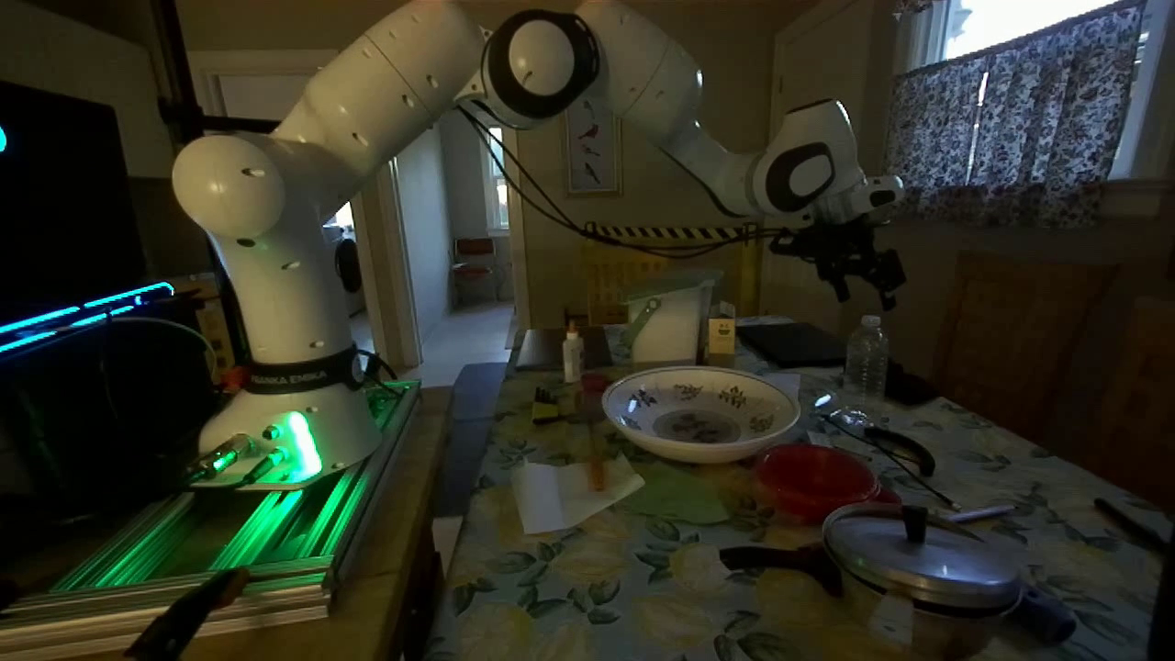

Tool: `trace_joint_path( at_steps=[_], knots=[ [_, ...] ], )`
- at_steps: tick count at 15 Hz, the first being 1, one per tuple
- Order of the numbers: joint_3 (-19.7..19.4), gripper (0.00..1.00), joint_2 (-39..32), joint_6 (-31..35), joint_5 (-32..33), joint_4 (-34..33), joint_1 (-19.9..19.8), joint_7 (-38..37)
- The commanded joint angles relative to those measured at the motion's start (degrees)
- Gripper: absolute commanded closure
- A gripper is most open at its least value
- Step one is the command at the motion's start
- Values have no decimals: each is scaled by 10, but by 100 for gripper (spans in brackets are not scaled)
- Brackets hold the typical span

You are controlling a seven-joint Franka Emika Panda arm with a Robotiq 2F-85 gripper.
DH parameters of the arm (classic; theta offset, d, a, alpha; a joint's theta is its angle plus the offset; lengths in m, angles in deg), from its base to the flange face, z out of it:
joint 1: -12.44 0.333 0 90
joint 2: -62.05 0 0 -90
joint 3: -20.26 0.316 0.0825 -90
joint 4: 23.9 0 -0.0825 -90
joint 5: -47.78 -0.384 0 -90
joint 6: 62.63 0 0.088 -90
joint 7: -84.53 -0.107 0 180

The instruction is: Move the bottle to the right

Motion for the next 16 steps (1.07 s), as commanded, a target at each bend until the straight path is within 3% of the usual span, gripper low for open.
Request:
trace_joint_path(
  at_steps=[1,5,6,9,13,16],
  knots=[
    [8,15,-31,-5,-15,-40,-9,24],
    [8,25,-40,-8,-15,-47,-12,27],
    [8,31,-42,-8,-15,-49,-12,27],
    [10,64,-46,-9,-15,-56,-11,30],
    [14,93,-48,-9,-14,-58,-12,38],
    [13,90,-45,-14,-13,-57,-10,43]
  ],
)
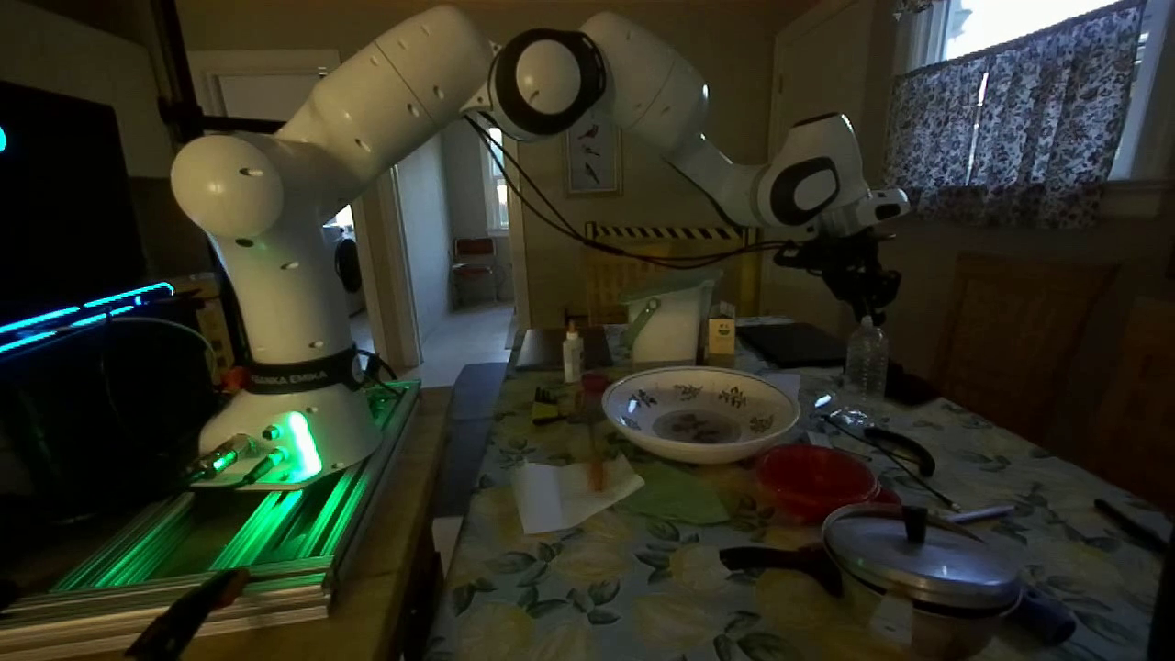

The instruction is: Move the bottle to the right

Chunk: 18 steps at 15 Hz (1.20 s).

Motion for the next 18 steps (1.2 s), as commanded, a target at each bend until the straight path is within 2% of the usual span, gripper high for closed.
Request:
trace_joint_path(
  at_steps=[1,8,12,16,18],
  knots=[
    [3,90,-11,-20,-8,-28,1,20],
    [-21,91,62,-55,10,4,30,2],
    [-27,91,115,-97,22,25,41,8],
    [-20,91,161,-149,18,35,42,11],
    [-14,91,184,-223,9,31,42,7]
  ],
)
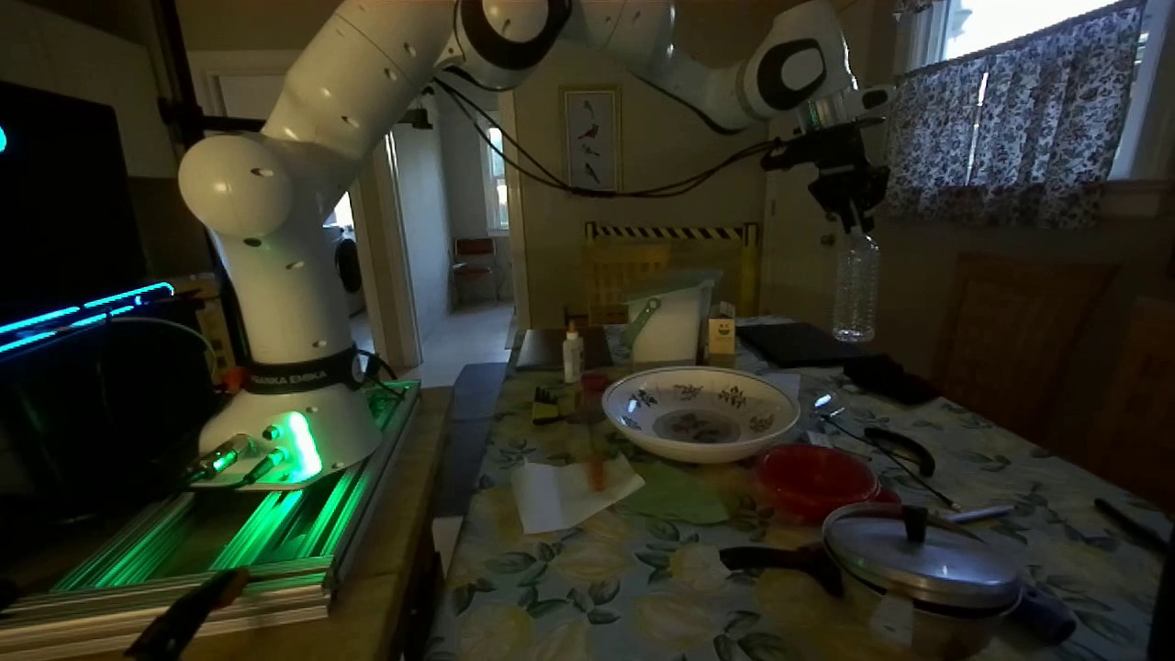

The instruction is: Move the bottle to the right

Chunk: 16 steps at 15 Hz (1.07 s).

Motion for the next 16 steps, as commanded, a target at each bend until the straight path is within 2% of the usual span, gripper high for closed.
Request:
trace_joint_path(
  at_steps=[1,4,7,11,13,16],
  knots=[
    [2,91,57,-104,4,29,6,-4],
    [2,91,75,-202,4,13,11,-20],
    [7,91,86,-264,-1,6,12,-25],
    [5,91,87,-302,-6,3,14,-24],
    [5,91,84,-299,-6,5,13,-21],
    [9,91,85,-337,-17,6,7,-7]
  ],
)
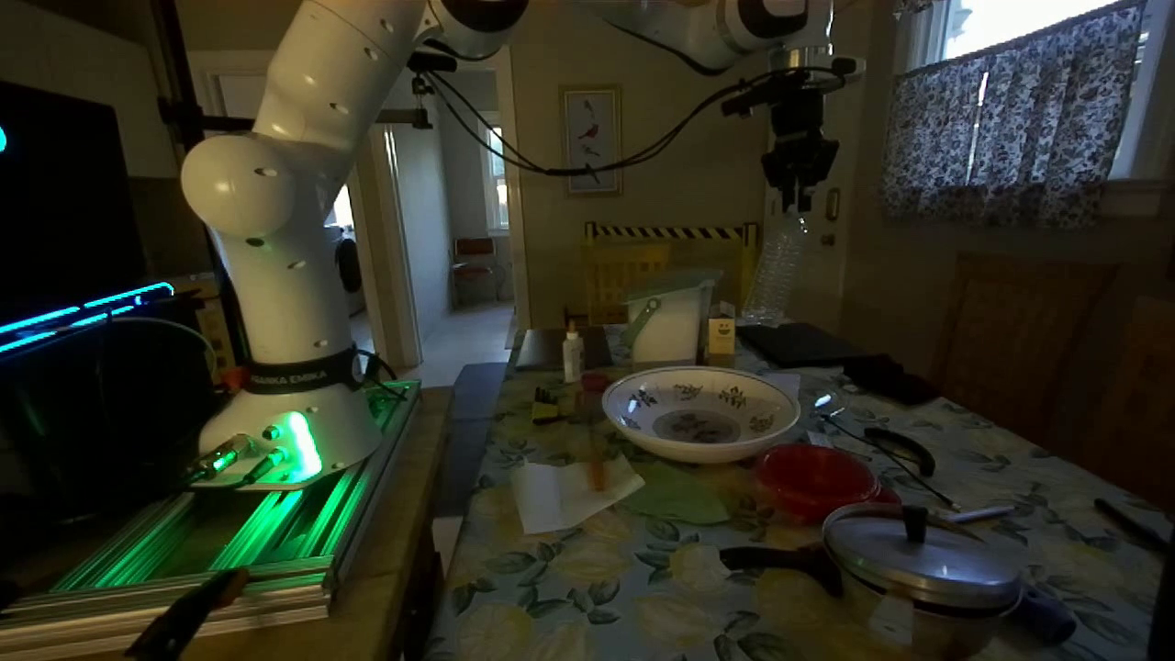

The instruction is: Move the bottle to the right

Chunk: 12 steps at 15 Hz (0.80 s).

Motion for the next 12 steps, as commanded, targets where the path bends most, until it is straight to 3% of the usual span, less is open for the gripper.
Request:
trace_joint_path(
  at_steps=[1,6,12],
  knots=[
    [5,91,10,-48,-13,8,-8,12],
    [-5,91,35,-99,-6,45,-17,7],
    [-10,91,118,12,15,182,-39,6]
  ],
)
